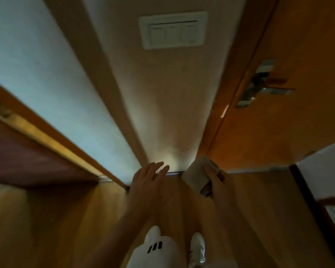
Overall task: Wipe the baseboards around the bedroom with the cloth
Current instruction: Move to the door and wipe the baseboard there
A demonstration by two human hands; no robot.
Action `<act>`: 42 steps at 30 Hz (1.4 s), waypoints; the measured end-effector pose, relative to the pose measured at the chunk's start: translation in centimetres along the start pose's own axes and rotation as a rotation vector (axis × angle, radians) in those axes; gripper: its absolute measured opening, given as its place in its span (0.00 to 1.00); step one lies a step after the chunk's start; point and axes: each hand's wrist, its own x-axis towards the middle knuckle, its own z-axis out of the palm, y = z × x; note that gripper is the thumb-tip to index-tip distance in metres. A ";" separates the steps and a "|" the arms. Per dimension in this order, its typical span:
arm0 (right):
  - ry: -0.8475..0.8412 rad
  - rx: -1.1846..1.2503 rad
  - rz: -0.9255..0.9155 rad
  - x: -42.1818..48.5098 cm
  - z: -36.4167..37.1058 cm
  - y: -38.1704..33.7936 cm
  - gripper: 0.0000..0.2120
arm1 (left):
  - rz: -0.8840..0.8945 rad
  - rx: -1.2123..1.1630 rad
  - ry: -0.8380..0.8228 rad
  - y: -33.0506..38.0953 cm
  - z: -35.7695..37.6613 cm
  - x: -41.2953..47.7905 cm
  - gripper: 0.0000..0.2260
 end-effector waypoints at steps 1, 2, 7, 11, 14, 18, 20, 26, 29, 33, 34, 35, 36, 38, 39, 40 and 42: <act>-0.045 0.022 0.026 0.5 0.3 0.0 0.11 | -0.045 0.012 0.005 0.2 0.0 -0.7 0.26; -0.087 0.023 0.038 0.7 0.5 -0.1 0.11 | -0.091 0.020 0.008 0.5 -0.2 -1.4 0.24; -0.229 -0.112 0.093 1.3 2.2 1.1 0.10 | -0.309 0.046 0.050 1.4 -1.4 -5.4 0.24; -0.325 -0.203 0.094 0.6 4.5 2.1 0.04 | -0.462 0.057 0.077 1.2 -2.1 -9.1 0.24; -0.396 -0.256 0.099 -0.1 6.5 3.7 0.07 | -0.582 0.059 0.031 0.1 -2.0 -11.9 0.26; -0.417 -0.261 0.165 -1.1 9.1 7.1 0.17 | -0.684 0.065 -0.004 -1.4 -0.9 -15.4 0.26; -0.411 -0.238 0.209 -1.5 10.3 8.9 0.22 | -0.720 0.041 -0.016 -2.2 -0.1 -17.0 0.26; -0.451 -0.308 0.211 -0.5 13.4 16.1 0.14 | -0.792 -0.002 -0.046 -6.0 5.4 -21.3 0.28; -0.509 -0.371 0.191 1.8 14.9 21.1 0.04 | -0.826 -0.036 -0.053 -8.9 11.1 -22.6 0.29; -0.528 -0.358 0.235 6.5 17.6 29.4 0.04 | -0.872 -0.093 -0.051 -13.3 21.2 -24.4 0.28; -0.544 -0.359 0.248 7.8 18.3 31.7 0.05 | -0.890 -0.112 -0.048 -14.4 24.0 -24.8 0.28; -0.562 -0.363 0.258 9.1 19.0 33.9 0.07 | -0.902 -0.121 -0.053 -15.5 26.7 -25.3 0.28; -0.580 -0.377 0.256 10.6 19.7 36.2 0.08 | -0.908 -0.117 -0.059 -16.6 29.4 -25.7 0.28; -0.609 -0.419 0.233 13.7 21.1 40.8 0.12 | -0.903 -0.102 -0.066 -18.9 34.7 -26.4 0.29; -0.620 -0.445 0.215 15.3 21.7 43.1 0.14 | -0.907 -0.098 -0.081 -20.0 37.3 -26.7 0.29; -0.628 -0.472 0.194 17.0 22.2 45.5 0.17 | -0.916 -0.100 -0.107 -21.2 40.0 -27.0 0.29; -0.639 -0.530 0.154 20.2 23.3 49.8 0.17 | -0.931 -0.112 -0.142 -23.7 44.9 -27.5 0.29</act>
